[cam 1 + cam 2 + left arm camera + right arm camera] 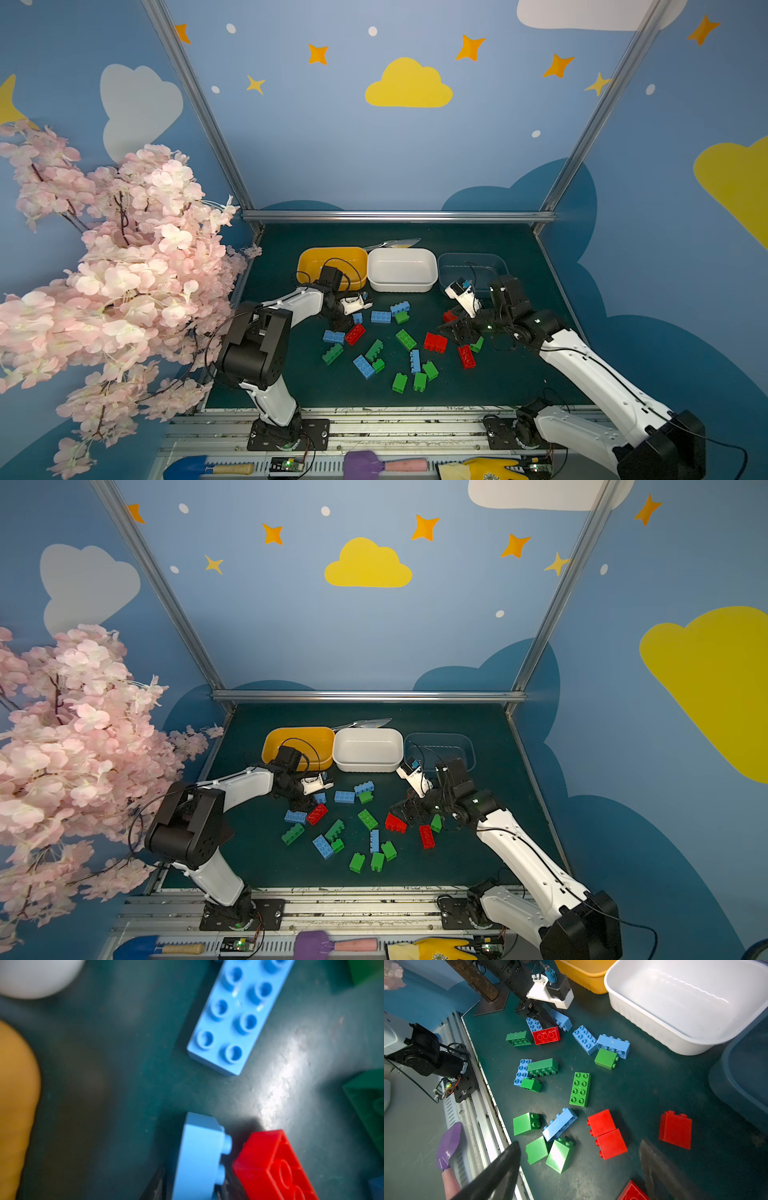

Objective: Sort the legos into containers by color
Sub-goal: 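Carry the light-blue brick into the yellow bin and open the left gripper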

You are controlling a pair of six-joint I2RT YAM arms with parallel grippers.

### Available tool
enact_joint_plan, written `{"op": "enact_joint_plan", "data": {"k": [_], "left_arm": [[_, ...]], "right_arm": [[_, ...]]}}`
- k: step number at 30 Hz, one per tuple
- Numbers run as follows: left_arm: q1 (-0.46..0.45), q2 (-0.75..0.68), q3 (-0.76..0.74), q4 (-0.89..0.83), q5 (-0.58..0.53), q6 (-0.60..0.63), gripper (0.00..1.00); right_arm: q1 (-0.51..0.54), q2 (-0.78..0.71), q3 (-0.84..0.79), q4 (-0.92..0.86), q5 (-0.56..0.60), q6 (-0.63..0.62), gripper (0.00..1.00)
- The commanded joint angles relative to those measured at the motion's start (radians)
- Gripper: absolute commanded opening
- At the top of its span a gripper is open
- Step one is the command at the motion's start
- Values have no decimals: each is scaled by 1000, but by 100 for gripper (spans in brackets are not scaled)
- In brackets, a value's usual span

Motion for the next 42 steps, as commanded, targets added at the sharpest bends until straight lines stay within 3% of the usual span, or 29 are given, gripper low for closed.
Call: {"op": "enact_joint_plan", "data": {"k": [1,5,12,15,19,27,37,42], "left_arm": [[-7,1,21,-19,14,9,29],[-9,-37,43,-59,11,-22,22],[-12,-160,124,-169,38,-217,16],[-9,-208,156,-127,-87,-412,14],[14,-212,217,-81,-170,-567,14],[105,-18,430,-103,-343,-857,14],[134,280,673,-183,-462,-985,17],[137,368,756,-246,-476,-986,25]], "right_arm": [[2,-7,9,2,16,-11,88],[1,-20,-7,27,35,-1,88],[1,-14,-12,61,26,22,88],[1,0,-8,87,10,38,88],[1,29,-7,143,-7,73,88],[2,81,15,212,-38,118,88],[1,105,21,175,-31,102,88],[1,110,20,168,-26,95,88]]}}
